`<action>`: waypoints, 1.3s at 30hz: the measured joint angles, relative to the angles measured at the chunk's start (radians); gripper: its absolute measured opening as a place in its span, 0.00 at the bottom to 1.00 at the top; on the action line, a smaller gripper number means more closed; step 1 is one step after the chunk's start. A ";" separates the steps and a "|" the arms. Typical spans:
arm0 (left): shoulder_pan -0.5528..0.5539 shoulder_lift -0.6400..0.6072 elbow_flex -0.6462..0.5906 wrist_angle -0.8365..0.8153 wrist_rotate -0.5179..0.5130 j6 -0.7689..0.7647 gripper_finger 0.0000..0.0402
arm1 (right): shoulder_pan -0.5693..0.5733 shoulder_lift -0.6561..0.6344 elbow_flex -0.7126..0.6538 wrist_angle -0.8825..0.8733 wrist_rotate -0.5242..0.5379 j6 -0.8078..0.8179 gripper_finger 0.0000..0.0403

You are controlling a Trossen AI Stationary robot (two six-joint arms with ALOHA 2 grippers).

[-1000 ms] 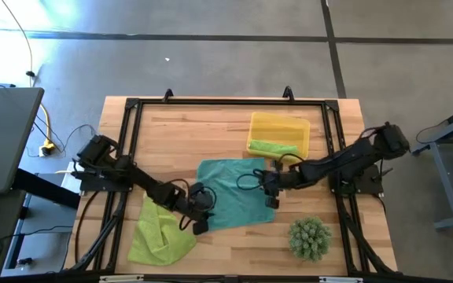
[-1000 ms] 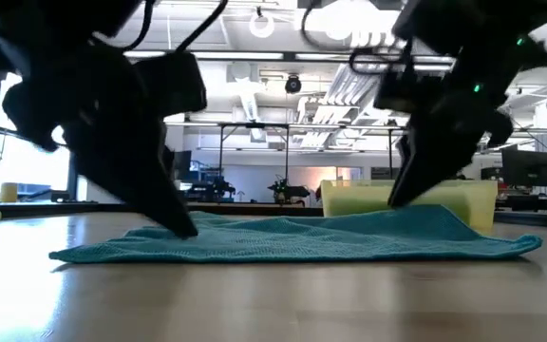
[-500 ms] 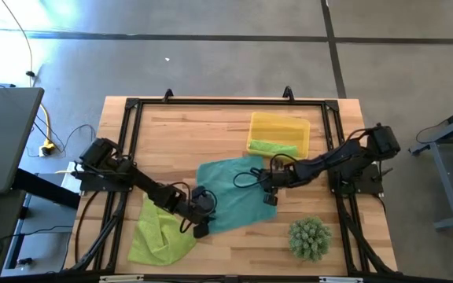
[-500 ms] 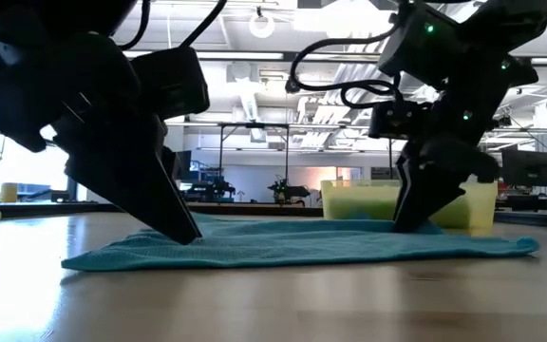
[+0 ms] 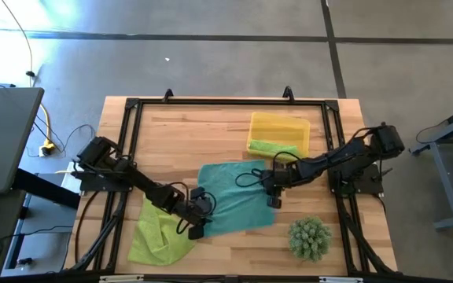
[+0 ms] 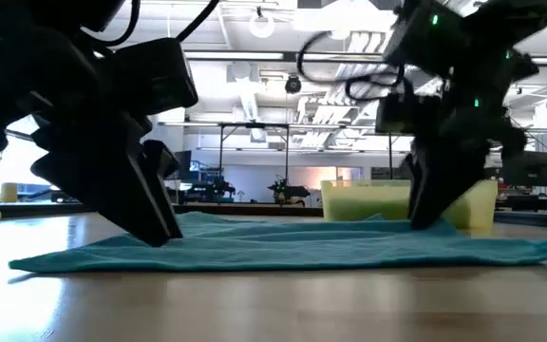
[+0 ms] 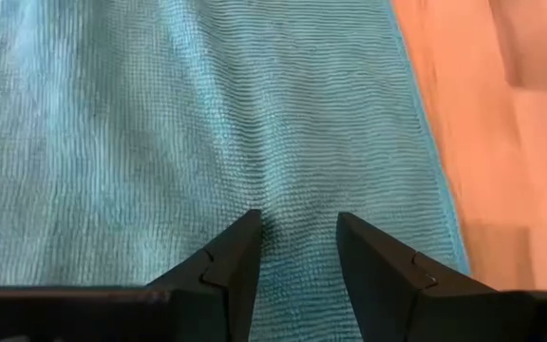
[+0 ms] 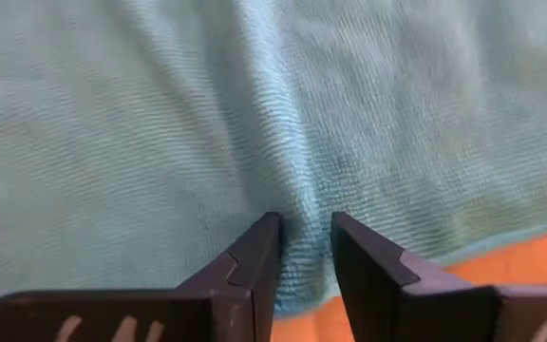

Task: Roll microfiber towels into tight, uniform cylinder then place into a basket
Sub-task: Fold the blue microfiber towel

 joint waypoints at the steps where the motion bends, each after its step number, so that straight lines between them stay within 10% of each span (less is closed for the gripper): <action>1: 0.000 -0.014 -0.001 -0.010 0.005 0.011 0.33 | 0.005 -0.029 0.009 -0.012 0.000 0.000 0.23; 14: -0.105 -0.083 0.001 -0.054 0.098 0.222 0.34 | 0.240 -0.062 0.026 -0.007 -0.048 -0.274 0.23; 39: -0.129 -0.016 0.008 -0.063 0.117 0.447 0.45 | 0.309 0.013 0.028 0.050 -0.172 -0.129 0.36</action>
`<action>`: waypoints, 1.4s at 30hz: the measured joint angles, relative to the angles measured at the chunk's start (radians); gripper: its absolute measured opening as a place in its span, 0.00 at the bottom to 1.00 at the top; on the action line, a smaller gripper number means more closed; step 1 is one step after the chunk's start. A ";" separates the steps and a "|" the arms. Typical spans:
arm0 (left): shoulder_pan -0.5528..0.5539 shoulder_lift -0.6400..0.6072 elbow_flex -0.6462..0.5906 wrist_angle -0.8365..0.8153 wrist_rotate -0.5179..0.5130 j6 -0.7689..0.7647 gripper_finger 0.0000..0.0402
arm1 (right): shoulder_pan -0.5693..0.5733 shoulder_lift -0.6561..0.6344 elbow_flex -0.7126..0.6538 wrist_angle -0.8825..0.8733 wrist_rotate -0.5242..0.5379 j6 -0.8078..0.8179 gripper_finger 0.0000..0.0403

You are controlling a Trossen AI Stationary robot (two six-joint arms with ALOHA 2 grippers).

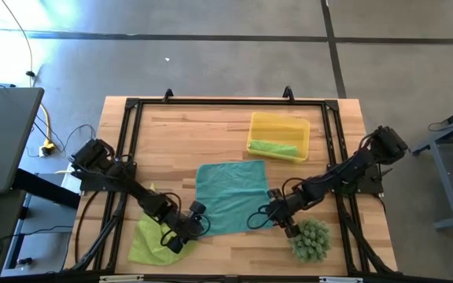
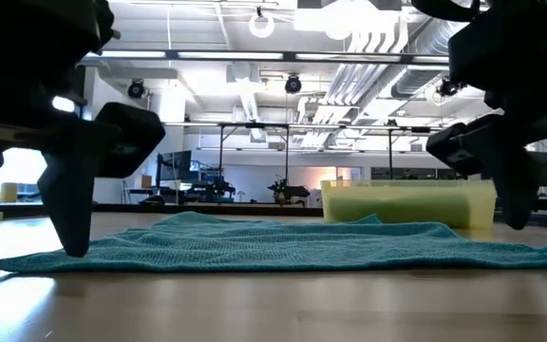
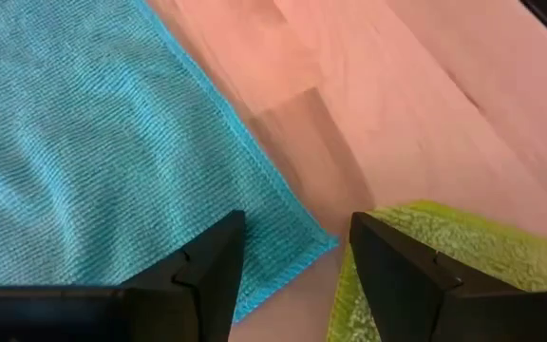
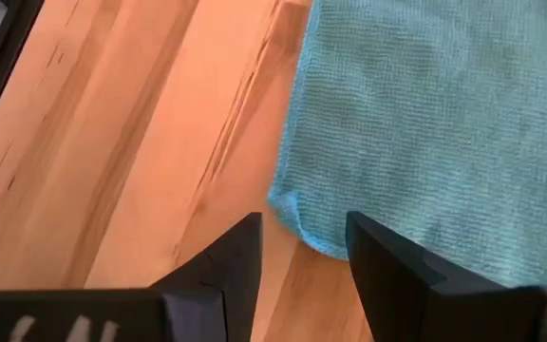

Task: Roll microfiber towels into tight, uniform cylinder then place into a basket
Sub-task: Fold the blue microfiber towel

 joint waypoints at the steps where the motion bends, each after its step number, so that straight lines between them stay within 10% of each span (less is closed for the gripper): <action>1: 0.000 0.002 0.001 -0.001 0.000 -0.008 0.45 | 0.002 0.000 0.000 -0.002 -0.001 -0.002 0.36; 42: 0.029 -0.004 0.109 -0.271 -0.106 0.202 0.45 | -0.003 -0.001 0.001 0.036 0.048 -0.235 0.34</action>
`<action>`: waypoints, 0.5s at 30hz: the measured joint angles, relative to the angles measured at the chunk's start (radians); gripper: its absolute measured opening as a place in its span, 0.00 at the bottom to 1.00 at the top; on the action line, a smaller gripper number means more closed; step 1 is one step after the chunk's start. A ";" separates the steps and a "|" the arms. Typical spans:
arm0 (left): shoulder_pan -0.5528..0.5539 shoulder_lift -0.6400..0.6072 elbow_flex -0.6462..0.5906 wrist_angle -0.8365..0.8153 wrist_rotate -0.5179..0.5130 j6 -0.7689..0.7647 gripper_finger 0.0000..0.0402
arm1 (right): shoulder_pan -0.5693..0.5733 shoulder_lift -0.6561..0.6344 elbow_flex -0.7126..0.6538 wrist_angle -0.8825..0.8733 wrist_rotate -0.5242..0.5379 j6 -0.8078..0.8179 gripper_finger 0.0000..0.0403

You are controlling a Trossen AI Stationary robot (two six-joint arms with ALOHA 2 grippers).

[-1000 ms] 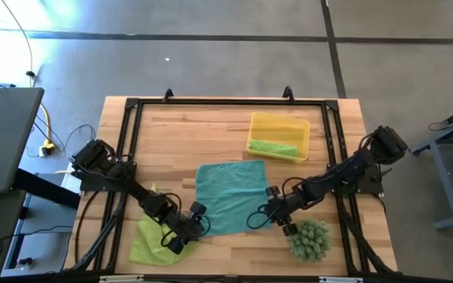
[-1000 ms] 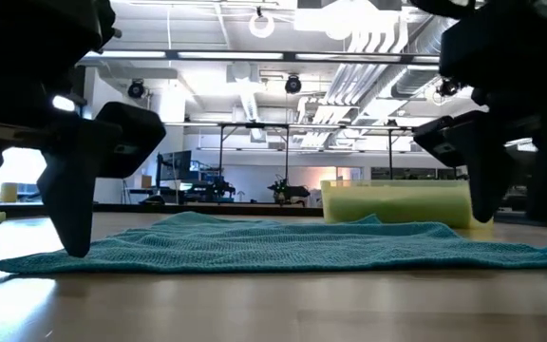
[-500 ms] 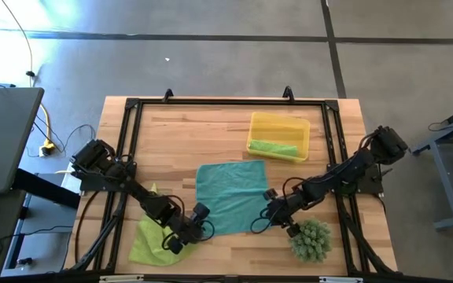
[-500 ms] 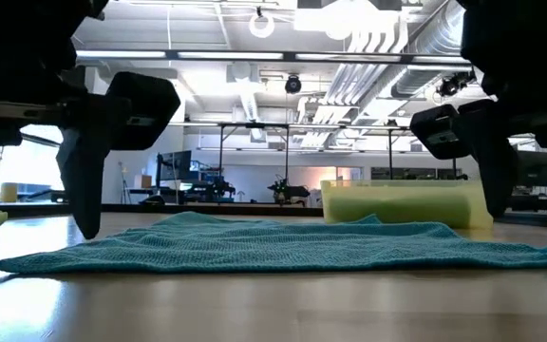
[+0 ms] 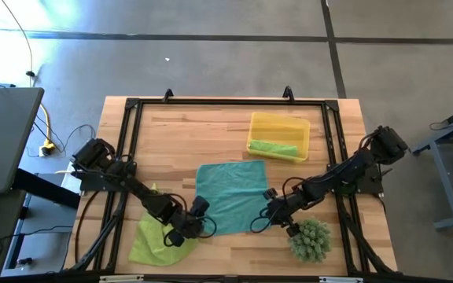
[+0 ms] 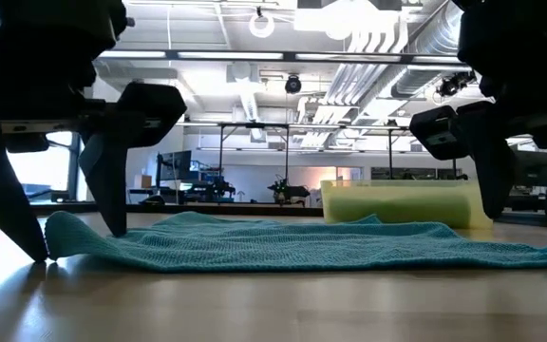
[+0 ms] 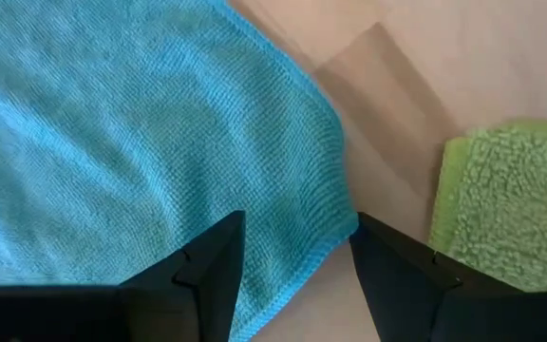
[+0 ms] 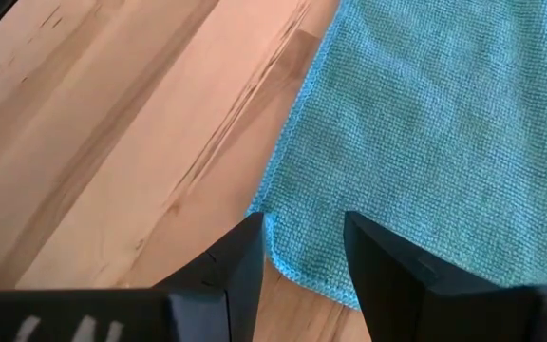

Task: Roll microfiber towels into tight, uniform cylinder then place into a basket
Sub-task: Fold the blue microfiber towel

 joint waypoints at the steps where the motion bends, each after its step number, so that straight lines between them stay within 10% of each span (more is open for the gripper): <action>1: 0.000 0.000 0.000 -0.003 0.015 -0.005 0.45 | 0.000 0.000 0.000 0.001 0.000 0.001 0.34; 15: -0.014 0.005 -0.005 0.058 0.096 -0.078 0.33 | 0.000 0.000 0.000 0.015 -0.062 0.046 0.34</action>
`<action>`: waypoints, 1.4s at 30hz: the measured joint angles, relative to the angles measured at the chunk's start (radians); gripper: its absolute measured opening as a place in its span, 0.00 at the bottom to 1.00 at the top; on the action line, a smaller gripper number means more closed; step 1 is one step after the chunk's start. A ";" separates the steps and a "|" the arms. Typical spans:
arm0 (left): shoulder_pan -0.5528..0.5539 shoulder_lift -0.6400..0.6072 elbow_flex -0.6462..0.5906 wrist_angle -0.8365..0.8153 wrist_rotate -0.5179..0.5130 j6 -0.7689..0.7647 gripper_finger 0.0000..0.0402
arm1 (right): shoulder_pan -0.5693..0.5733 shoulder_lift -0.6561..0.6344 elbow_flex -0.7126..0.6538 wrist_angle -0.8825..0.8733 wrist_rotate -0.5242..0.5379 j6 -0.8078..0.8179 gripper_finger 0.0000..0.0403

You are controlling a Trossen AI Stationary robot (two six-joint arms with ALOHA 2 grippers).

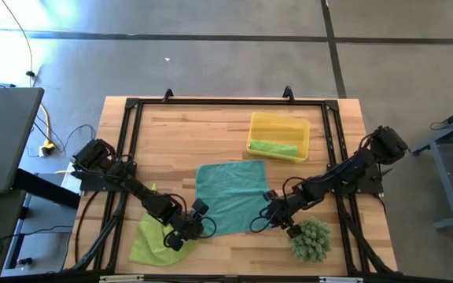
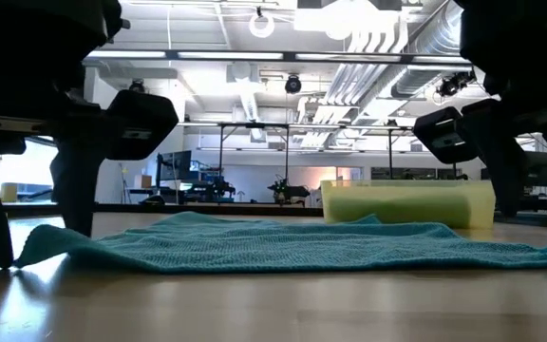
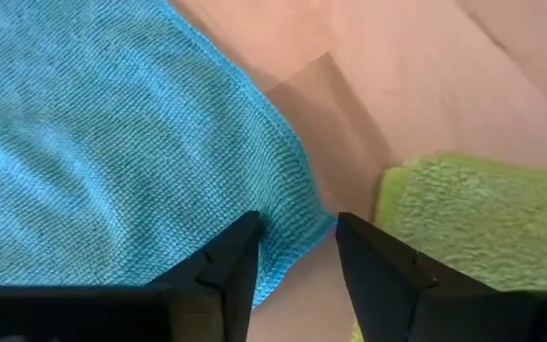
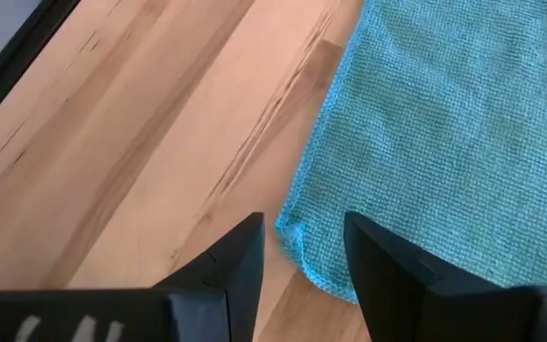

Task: Roll microfiber towels into tight, uniform cylinder then place into a basket
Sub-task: Fold the blue microfiber towel

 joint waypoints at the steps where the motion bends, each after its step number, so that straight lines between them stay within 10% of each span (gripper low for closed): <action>1: 0.000 0.000 0.000 -0.001 0.000 0.000 0.33 | 0.000 0.000 0.000 0.000 0.000 -0.002 0.34; 22: 0.005 -0.005 0.005 -0.076 -0.021 -0.127 0.32 | -0.074 0.000 0.000 0.037 0.012 -0.137 0.34; 42: 0.024 -0.006 0.004 -0.166 -0.049 -0.210 0.32 | -0.281 0.111 0.001 0.111 0.235 -0.282 0.34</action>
